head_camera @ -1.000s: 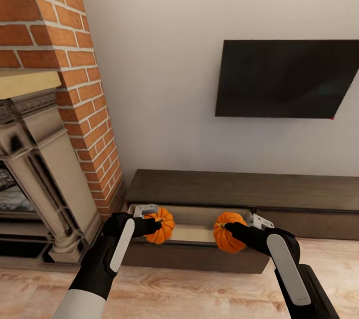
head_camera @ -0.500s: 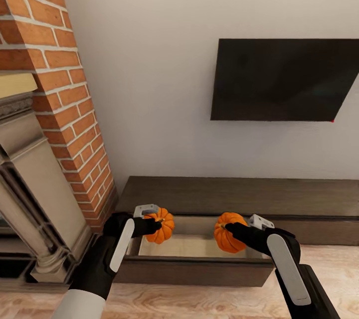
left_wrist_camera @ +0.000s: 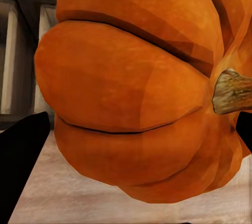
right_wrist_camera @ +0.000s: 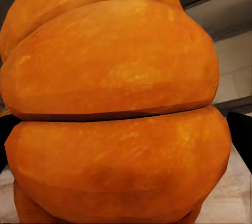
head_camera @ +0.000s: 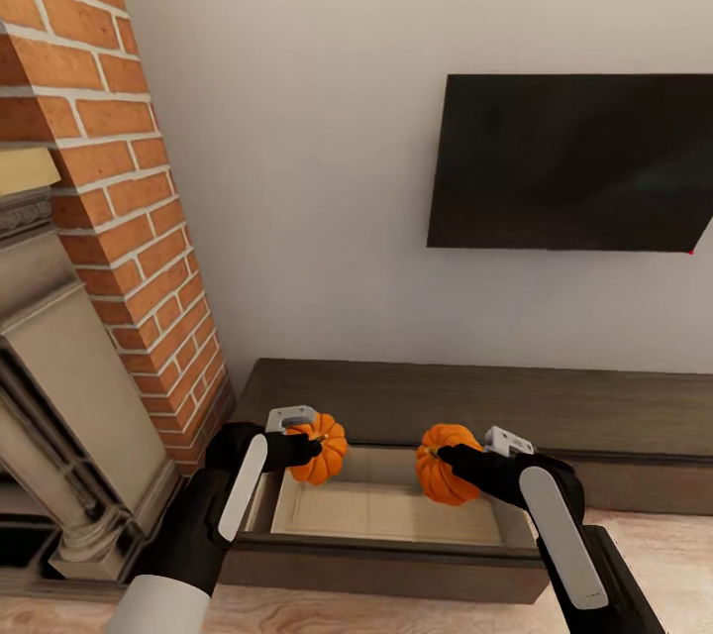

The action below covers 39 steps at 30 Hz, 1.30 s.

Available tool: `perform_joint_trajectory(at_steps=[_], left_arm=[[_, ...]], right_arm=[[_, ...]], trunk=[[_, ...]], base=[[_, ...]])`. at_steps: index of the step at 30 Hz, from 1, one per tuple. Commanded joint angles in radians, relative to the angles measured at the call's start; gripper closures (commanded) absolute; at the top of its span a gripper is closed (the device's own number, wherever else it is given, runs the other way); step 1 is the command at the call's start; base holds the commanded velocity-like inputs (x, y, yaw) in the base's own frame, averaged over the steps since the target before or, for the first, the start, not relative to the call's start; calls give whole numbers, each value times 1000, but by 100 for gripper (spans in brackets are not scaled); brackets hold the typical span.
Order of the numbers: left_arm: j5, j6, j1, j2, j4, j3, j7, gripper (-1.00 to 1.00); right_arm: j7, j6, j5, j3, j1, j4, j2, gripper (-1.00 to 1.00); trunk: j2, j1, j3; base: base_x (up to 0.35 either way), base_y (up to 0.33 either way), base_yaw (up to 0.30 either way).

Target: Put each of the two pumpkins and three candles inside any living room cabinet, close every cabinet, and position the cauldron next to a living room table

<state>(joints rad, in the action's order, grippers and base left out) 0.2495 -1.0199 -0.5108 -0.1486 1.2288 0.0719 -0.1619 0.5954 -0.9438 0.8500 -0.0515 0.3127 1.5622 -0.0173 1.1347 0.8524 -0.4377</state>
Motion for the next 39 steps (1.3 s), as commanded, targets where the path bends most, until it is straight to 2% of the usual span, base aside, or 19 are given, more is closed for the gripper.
perform_joint_trajectory(at_steps=[1,3,5,6,7,9,11,14,16,21,27,39], left_arm=[[-4,0,0,0,0,0,-1,100],[-5,1,0,0,0,0,-1,100],[-6,0,0,0,0,0,-2,100],[-7,0,0,0,0,0,-2,100],[-8,3,0,-1,0,0,-2,100],[-7,23,0,-2,-13,3,-3,100],[-8,61,0,-7,-59,21,-4,100],[-9,117,-1,-13,-128,45,-33,100],[-6,135,-1,-15,-149,51,-80,100],[-2,183,-2,-23,-164,55,-136,100],[0,209,-13,-24,-219,54,-146,100],[2,215,-14,-26,-226,57,-146,100]], right_arm=[[-1,12,3,-15,0,-1,3,100],[4,45,2,-51,17,-15,26,100],[29,59,-8,-92,81,-63,66,100],[52,64,-19,-120,109,-104,82,100],[88,74,-40,-166,134,-168,96,100],[123,87,-57,-205,153,-222,105,100],[139,94,-64,-221,161,-249,109,100],[146,98,-65,-227,166,-266,111,100],[148,103,-66,-229,169,-275,112,100],[150,188,-70,-231,196,-384,121,100],[152,203,-72,-236,210,-409,113,100],[152,188,-71,-235,210,-400,111,100]], trunk=[[0,0,0],[0,0,0],[0,0,0],[0,0,0],[0,0,0],[0,0,0],[0,0,0],[0,0,0],[0,0,0],[0,0,0],[0,0,0],[0,0,0]], base=[[38,-32,25],[20,-17,13],[8,-7,5],[4,-3,3],[2,-2,1],[1,-1,0],[0,0,0],[0,0,0],[0,0,0],[0,0,0],[0,0,0],[6,-24,-66]])
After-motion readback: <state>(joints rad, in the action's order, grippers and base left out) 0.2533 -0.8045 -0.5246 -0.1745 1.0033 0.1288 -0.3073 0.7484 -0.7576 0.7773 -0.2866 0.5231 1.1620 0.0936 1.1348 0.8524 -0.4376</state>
